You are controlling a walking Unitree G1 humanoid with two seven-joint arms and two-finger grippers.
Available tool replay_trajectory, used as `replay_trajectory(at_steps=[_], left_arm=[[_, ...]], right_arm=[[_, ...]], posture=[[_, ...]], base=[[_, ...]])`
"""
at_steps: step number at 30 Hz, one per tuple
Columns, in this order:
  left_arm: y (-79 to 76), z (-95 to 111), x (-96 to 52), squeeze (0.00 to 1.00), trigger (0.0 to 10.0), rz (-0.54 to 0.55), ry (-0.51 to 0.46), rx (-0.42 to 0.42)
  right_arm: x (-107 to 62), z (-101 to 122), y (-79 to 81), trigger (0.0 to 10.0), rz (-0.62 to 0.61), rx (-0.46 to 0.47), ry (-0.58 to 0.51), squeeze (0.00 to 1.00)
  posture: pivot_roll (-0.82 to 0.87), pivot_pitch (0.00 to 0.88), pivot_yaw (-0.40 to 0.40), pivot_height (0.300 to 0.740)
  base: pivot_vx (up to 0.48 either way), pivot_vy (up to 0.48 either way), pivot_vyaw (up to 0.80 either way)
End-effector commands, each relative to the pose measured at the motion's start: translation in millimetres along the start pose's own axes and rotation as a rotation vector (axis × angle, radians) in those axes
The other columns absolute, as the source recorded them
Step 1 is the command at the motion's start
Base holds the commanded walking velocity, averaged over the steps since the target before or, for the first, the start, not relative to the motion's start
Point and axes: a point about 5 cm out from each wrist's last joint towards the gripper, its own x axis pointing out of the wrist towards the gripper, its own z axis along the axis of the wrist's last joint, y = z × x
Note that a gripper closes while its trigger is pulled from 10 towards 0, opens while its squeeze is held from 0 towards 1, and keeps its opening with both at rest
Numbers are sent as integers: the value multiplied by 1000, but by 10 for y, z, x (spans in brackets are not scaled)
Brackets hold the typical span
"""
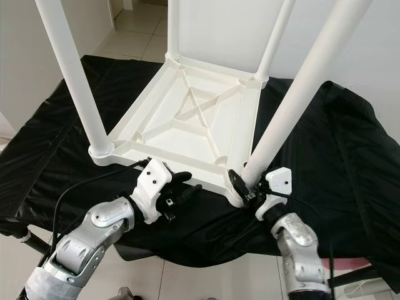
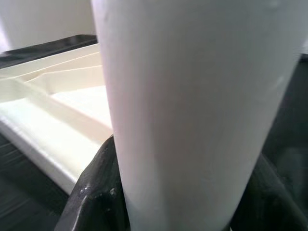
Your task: Building children table
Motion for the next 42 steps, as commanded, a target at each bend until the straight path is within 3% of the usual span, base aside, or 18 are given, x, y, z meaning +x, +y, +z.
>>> replay_trajectory(at_steps=[1,7,12,15,21,32,33,39,40,42], left_arm=[[-44,-15,17,0,10000,-62,1,-3],[-48,8,65,0,10000,-72,-13,-17],[-76,12,71,0,10000,-82,-15,-23],[-140,19,65,0,10000,-95,-15,-38],[-177,14,61,0,10000,-99,-14,-46],[-156,40,67,0,10000,-90,-20,-40],[-111,45,78,0,10000,-70,-23,-32],[-101,55,95,0,10000,-52,-35,-26],[-108,63,105,0,10000,-50,-40,-27],[-112,68,110,0,10000,-50,-43,-27]], right_arm=[[-76,-49,-117,10000,-90,-12,37,0],[-126,-64,21,10000,-219,-33,41,0],[-144,-53,108,10000,-236,-33,37,0],[-181,-36,284,10000,-243,-15,34,0],[-177,-39,405,10000,-237,8,41,0],[-151,25,347,10000,-326,48,28,0],[-104,-13,401,10000,-330,104,24,1000],[-42,1,421,10000,-309,120,1,1000],[-32,18,408,10000,-286,109,-7,0],[-28,27,400,10000,-269,104,-10,0]], posture=[[-21,63,-52,740],[-43,99,-42,740],[-50,111,-36,740],[-42,139,-36,740],[-34,167,-46,740],[-8,156,-66,740],[-8,141,-81,740],[-6,115,-90,740],[-10,107,-89,740],[-10,107,-89,740]], base=[[0,0,0],[0,0,0],[0,0,0],[0,0,0],[0,0,0],[0,0,0],[0,0,0],[0,0,0],[0,0,0],[0,0,0]])
